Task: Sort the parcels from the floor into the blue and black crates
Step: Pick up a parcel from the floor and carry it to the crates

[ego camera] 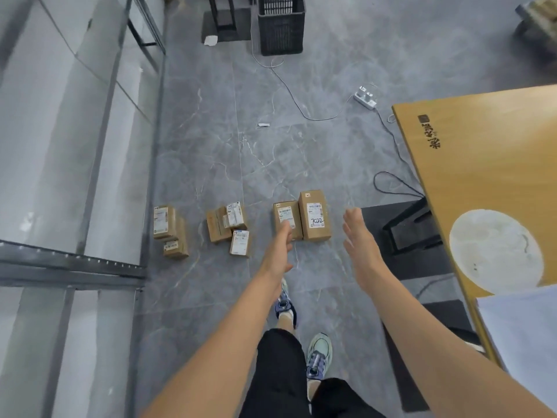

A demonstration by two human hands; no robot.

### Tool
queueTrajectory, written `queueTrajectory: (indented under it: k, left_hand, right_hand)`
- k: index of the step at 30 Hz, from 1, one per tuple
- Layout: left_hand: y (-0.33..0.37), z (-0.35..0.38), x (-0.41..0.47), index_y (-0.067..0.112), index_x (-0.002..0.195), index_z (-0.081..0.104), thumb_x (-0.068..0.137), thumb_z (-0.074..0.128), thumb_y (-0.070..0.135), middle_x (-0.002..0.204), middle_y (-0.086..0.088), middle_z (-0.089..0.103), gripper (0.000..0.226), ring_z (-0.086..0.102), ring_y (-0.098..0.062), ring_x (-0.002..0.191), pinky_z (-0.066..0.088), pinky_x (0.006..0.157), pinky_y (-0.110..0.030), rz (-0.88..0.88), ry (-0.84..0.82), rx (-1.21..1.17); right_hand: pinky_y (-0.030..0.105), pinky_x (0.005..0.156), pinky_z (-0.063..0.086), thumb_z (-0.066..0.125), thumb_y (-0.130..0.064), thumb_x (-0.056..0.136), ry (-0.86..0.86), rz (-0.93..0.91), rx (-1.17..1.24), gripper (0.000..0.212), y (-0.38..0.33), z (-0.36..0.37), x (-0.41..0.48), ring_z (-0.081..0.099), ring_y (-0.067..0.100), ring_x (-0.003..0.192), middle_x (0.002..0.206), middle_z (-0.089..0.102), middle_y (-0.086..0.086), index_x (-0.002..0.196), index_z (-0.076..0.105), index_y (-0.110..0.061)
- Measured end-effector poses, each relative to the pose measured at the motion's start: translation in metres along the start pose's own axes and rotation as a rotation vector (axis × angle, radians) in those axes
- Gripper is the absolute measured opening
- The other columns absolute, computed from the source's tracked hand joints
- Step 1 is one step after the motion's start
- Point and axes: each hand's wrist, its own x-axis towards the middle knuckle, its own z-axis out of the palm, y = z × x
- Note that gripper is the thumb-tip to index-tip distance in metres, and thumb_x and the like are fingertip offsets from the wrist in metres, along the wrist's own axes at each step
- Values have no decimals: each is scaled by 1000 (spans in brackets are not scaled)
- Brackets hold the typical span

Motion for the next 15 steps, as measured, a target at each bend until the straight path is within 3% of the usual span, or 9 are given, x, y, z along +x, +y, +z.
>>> queueTrajectory:
  k: [2,5,15]
  left_hand:
    - [8,3,36,22,156,39,105,32,61,158,2,43,65,42,-16,142,37,111,-43,-29,-4,-7]
    - [17,6,93,24,159,33,104,31,63,161,2,40,68,37,-17,147,32,119,-48,-86,-24,-9]
    - [36,9,261,29,159,34,107,30,59,162,7,37,61,36,-14,147,32,115,-39,-234,-62,50]
  right_hand:
    - [37,123,24,26,-63,108,-1,32,-26,47,-6,-1,35,42,6,139,138,52,-29,148,43,-44]
    - [51,130,17,29,-75,101,19,128,-45,76,-12,0,90,28,17,157,170,30,-12,165,28,-35]
    - [48,130,18,30,-83,96,74,276,-181,84,0,-3,238,26,12,157,171,28,-11,165,29,-35]
